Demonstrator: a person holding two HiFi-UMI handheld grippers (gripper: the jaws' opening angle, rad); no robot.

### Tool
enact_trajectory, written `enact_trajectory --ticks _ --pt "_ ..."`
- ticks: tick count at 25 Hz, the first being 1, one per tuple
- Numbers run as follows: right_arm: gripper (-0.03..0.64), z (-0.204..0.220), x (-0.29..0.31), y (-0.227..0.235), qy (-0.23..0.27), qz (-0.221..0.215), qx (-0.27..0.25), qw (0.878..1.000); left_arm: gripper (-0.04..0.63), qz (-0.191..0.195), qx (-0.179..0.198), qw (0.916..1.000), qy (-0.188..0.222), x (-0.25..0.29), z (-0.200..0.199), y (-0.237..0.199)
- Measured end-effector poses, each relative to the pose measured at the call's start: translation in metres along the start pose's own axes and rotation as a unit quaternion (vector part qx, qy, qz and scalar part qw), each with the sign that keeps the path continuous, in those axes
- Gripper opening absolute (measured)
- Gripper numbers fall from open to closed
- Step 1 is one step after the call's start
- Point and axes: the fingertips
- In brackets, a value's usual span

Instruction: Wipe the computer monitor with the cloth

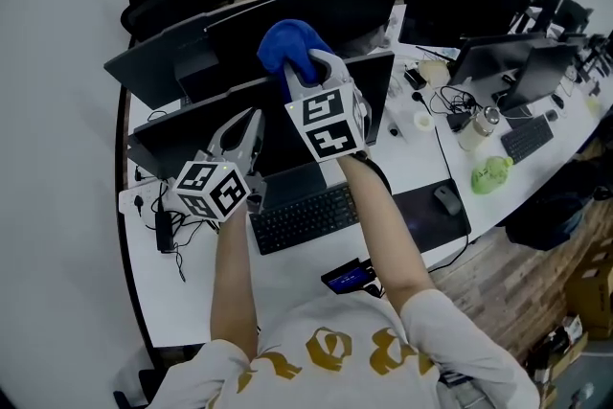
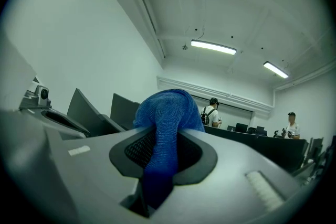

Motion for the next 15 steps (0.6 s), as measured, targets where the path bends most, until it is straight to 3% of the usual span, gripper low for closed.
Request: enact_trajectory --ticks 15 --pt "0.110 0.013 -0.011 0.036 0.002 0.010 -0.008 1.000 0.000 0.002 -0.002 1.0000 -0.008 0.023 0.014 0.016"
Point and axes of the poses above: the fingertips, and each gripper's own axes: x forward along the fingers, y to its right, z out of its underside, and after that the axes turned 5 degrees about y, right-handed
